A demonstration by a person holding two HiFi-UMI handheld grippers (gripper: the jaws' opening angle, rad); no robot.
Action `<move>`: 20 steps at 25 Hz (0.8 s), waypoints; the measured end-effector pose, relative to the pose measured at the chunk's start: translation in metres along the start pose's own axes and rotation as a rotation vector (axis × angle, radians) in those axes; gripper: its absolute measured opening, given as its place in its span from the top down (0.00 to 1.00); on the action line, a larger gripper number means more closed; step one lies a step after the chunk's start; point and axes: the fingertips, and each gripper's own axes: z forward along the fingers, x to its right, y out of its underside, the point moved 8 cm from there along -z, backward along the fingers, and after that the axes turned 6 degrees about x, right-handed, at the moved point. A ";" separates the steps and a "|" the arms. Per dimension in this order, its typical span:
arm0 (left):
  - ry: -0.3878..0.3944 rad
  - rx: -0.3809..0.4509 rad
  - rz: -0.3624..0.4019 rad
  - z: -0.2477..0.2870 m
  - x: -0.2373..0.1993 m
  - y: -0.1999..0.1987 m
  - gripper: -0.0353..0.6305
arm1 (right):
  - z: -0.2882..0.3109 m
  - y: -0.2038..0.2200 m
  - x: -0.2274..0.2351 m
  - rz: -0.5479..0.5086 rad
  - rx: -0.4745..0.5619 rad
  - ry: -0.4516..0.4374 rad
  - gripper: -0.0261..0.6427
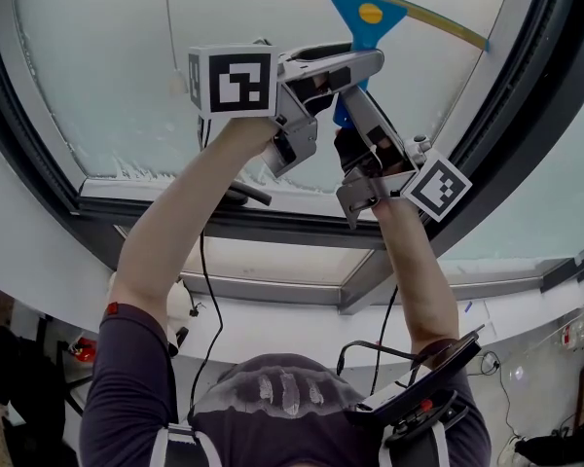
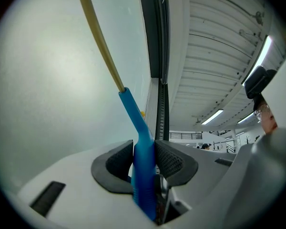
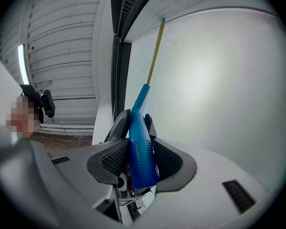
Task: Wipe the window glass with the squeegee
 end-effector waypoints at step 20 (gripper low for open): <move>-0.042 0.053 -0.089 -0.034 -0.008 0.061 0.73 | -0.045 0.048 0.010 0.078 -0.011 0.060 0.74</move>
